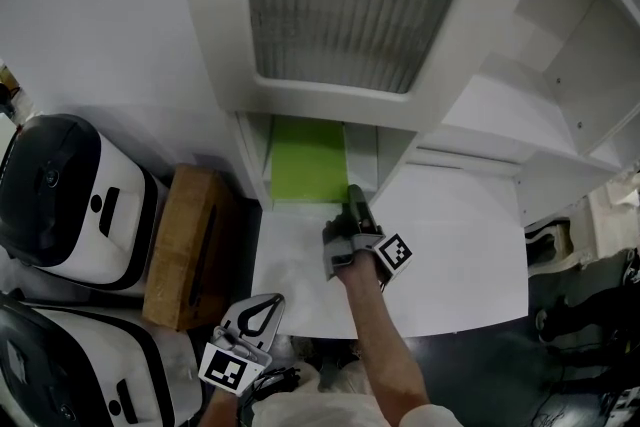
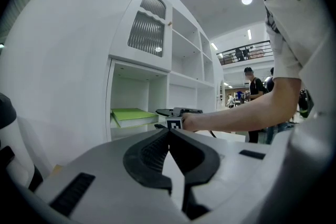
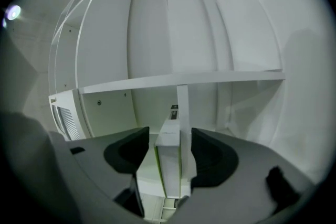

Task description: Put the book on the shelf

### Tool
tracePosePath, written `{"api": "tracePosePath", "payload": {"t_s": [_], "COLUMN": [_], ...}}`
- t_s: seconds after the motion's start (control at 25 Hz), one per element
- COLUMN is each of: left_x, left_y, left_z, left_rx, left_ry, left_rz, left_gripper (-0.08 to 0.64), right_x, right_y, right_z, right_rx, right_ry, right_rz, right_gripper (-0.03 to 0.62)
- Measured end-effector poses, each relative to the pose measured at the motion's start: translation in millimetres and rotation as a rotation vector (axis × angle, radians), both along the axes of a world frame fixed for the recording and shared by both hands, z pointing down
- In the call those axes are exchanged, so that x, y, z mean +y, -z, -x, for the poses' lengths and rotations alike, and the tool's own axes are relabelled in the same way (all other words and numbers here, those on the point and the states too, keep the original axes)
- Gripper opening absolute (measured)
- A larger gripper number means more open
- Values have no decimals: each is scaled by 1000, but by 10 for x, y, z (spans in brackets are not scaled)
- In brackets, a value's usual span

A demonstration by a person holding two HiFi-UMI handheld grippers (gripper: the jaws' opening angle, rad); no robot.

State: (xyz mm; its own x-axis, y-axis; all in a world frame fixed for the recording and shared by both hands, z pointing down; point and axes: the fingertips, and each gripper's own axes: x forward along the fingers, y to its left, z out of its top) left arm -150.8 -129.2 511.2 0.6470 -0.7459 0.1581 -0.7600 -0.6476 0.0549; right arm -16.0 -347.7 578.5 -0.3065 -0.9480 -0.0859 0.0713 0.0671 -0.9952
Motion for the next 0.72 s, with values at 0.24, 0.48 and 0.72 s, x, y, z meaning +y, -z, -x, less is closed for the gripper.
{"api": "tracePosePath", "payload": {"t_s": [0.24, 0.48, 0.72], "left_x": [16, 51, 102], "left_y": [4, 27, 49], "left_z": [-17, -145, -248], "left_rx": [3, 10, 17], "left_ry": [4, -22, -38], "left_rz": [-1, -21, -22], "left_gripper": [9, 9, 9], "right_x": [215, 442, 609], "right_y": [58, 170, 269], "right_z": [-166, -178, -150], "right_rx": [122, 263, 384], "right_ry": [37, 96, 137], "right_rz": [-61, -114, -172], "right_gripper": [231, 116, 12]}}
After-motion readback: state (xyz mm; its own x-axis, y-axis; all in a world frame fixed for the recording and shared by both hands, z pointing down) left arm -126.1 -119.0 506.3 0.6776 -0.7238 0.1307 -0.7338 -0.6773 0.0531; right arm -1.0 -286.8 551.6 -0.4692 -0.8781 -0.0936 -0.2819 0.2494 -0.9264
